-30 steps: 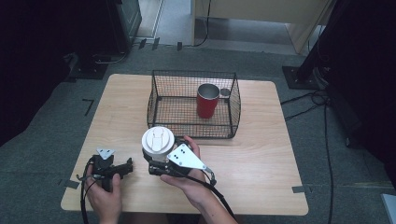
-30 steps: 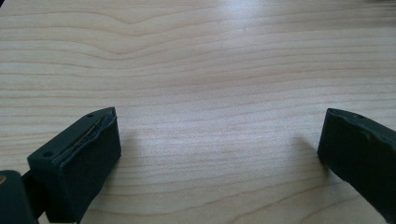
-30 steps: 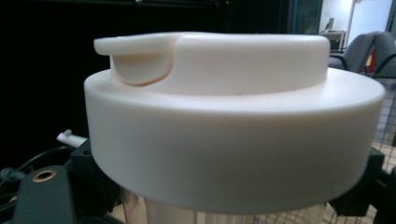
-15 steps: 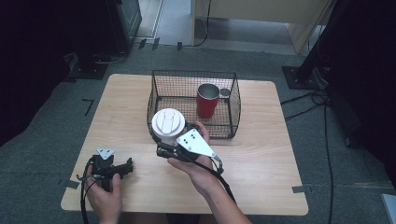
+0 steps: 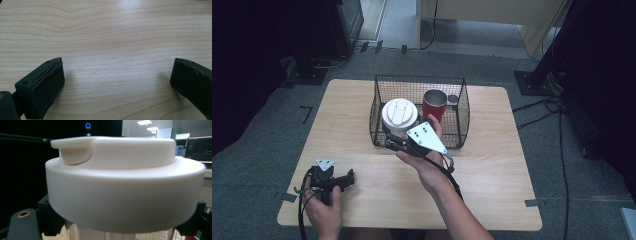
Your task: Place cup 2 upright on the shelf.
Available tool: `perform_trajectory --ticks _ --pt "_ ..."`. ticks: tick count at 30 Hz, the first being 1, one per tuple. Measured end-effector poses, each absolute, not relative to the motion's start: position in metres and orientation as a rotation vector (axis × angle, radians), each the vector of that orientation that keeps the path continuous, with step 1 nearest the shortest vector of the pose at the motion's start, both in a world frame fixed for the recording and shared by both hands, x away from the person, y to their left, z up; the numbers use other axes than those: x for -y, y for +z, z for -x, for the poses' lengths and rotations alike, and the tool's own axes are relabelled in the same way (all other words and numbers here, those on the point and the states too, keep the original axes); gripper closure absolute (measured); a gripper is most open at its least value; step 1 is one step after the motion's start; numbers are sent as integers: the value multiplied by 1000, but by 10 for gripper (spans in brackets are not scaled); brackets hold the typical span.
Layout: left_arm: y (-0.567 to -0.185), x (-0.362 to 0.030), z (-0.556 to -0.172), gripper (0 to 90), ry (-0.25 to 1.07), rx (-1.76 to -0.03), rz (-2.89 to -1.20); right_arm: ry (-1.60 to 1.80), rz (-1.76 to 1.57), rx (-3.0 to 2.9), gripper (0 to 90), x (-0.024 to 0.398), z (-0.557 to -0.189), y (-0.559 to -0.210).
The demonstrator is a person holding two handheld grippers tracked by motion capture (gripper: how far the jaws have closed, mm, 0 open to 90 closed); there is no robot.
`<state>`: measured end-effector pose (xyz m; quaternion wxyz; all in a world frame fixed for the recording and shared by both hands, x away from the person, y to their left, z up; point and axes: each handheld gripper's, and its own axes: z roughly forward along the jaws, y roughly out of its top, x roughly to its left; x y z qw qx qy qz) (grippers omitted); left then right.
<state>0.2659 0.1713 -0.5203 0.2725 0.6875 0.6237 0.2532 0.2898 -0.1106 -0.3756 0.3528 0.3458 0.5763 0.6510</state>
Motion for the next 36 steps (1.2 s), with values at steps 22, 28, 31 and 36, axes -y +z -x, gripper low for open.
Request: perform_trajectory --ticks 22,28,31,36 --pt "-520 -171 -266 1 683 -1677 -1852 1630 -947 -1442 159 101 -346 -367" --pt "-520 -171 -267 1 681 -1667 -1859 1624 -965 -1440 159 97 -368 -372" --pt "-520 -171 -267 1 681 -1667 -1859 1602 -964 -1447 159 95 -377 -376" --pt "-520 -171 -267 1 680 -1668 -1858 1592 -969 -1464 159 91 -388 -384"
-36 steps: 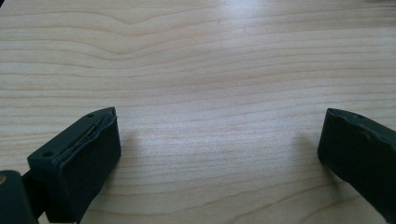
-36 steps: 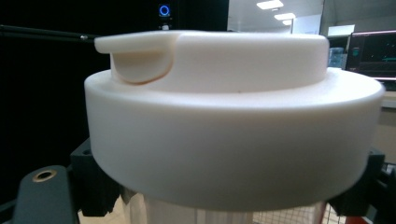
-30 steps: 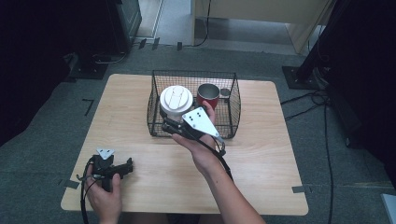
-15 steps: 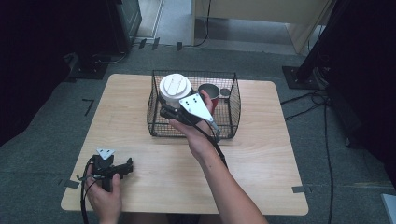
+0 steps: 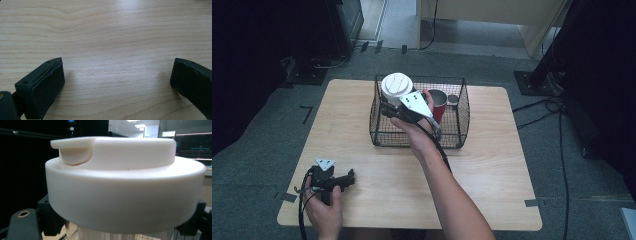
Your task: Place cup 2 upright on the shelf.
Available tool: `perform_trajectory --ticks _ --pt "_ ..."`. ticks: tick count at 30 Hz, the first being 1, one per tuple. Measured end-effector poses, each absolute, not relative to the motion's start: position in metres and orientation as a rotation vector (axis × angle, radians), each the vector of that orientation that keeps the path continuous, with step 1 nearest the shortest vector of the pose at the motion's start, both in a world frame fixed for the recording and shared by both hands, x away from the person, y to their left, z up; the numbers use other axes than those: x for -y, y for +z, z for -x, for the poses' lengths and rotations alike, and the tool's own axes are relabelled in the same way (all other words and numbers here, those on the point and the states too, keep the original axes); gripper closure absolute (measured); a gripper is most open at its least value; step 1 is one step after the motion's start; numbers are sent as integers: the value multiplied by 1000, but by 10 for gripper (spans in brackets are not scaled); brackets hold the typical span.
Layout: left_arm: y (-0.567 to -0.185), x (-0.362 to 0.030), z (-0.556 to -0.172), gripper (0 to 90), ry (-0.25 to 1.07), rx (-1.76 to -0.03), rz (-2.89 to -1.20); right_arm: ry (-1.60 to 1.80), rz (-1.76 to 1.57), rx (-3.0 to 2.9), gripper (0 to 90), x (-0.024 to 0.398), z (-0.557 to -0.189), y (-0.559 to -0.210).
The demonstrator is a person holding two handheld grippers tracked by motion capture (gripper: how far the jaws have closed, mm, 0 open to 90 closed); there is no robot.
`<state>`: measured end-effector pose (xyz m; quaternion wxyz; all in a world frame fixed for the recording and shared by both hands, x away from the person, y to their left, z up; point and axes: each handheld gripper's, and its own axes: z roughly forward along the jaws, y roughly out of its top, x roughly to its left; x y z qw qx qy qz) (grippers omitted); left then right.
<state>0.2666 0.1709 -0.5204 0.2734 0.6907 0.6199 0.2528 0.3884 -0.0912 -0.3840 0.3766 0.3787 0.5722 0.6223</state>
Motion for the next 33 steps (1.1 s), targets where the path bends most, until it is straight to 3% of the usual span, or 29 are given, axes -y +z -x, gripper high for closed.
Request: perform_trajectory --ticks 33 --pt "-520 -171 -267 1 677 -1663 -1865 1472 -1142 -1591 158 70 -455 -428"
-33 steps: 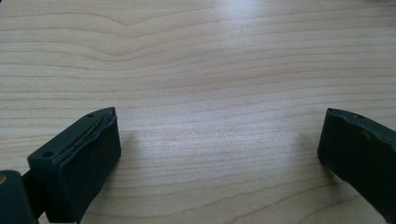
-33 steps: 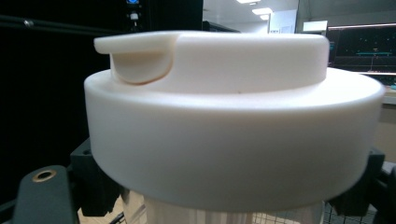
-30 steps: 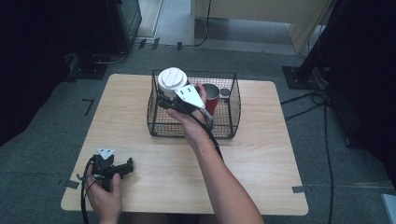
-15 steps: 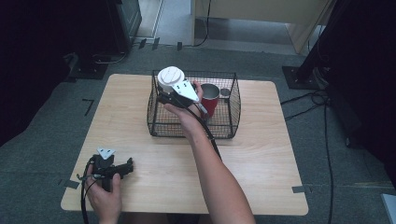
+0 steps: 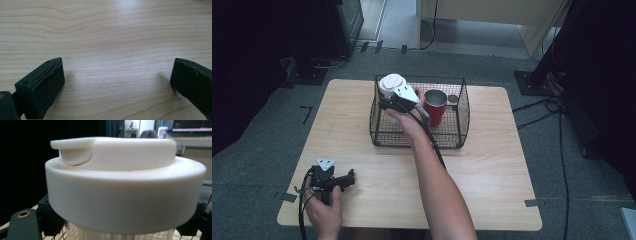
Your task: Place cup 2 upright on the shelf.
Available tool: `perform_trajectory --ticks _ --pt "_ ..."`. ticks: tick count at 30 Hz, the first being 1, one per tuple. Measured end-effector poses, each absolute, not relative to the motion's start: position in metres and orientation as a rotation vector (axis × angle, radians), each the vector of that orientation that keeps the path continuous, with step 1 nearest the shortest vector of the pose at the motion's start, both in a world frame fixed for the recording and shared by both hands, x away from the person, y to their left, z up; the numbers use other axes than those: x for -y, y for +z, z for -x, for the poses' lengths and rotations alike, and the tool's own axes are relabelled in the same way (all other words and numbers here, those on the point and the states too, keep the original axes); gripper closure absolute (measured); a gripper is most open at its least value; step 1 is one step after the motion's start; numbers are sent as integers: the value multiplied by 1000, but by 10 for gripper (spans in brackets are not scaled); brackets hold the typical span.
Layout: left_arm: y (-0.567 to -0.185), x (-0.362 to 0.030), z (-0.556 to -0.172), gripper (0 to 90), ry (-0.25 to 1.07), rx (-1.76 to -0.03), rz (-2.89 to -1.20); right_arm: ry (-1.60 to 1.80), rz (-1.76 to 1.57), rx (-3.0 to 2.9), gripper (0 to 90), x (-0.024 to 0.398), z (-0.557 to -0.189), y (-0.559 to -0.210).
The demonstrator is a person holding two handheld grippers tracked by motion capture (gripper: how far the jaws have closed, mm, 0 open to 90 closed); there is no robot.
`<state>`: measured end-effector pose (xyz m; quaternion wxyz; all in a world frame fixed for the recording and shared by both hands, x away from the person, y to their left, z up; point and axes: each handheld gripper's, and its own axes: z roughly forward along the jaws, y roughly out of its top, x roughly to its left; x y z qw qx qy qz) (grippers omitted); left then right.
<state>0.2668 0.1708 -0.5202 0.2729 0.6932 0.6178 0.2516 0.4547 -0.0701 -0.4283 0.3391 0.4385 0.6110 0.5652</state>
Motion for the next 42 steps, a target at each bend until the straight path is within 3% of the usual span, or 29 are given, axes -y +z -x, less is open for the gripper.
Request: perform_trajectory --ticks 19,31,42 --pt "-520 -171 -267 1 676 -1659 -1867 1402 -1118 -1709 154 70 -459 -446" --pt "-520 -171 -267 1 676 -1658 -1868 1395 -1035 -1762 42 75 -453 -444" --pt "-520 -170 -267 1 676 -1659 -1868 1472 -987 -1746 6 83 -448 -429"
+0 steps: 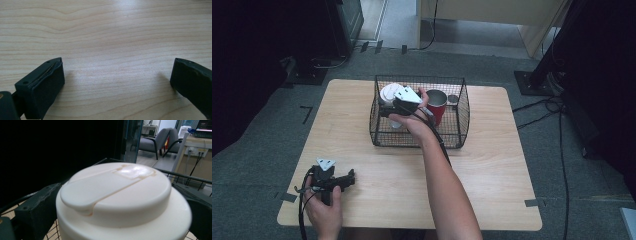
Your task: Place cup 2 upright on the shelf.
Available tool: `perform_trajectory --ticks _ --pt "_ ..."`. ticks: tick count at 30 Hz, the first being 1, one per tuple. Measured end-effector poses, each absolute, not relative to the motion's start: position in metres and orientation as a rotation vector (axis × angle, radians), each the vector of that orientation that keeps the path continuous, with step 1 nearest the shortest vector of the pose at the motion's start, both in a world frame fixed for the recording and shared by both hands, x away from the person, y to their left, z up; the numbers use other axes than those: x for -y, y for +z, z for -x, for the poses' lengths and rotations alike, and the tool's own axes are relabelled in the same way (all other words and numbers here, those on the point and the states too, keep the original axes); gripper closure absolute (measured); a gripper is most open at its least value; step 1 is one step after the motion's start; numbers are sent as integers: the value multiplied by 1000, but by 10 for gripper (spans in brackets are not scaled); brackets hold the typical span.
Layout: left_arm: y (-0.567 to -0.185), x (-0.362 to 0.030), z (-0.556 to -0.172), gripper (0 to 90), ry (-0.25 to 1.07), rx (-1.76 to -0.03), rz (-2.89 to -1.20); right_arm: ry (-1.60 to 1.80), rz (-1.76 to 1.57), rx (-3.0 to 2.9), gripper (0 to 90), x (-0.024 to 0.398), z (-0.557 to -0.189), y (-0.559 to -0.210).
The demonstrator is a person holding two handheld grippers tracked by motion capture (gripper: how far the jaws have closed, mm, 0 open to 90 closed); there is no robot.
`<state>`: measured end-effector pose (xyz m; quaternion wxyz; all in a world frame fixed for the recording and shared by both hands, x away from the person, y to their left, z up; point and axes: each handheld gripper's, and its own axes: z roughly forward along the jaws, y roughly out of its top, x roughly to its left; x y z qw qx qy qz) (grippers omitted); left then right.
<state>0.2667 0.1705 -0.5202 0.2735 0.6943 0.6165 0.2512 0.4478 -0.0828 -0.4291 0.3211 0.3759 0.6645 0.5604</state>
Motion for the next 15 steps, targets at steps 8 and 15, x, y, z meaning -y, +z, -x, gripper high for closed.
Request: perform_trajectory --ticks 8,15 --pt "-520 -171 -267 1 676 -1658 -1869 1500 -971 -1712 6 90 -443 -416" --pt "-520 -171 -267 1 676 -1658 -1869 1541 -955 -1681 6 98 -432 -403"
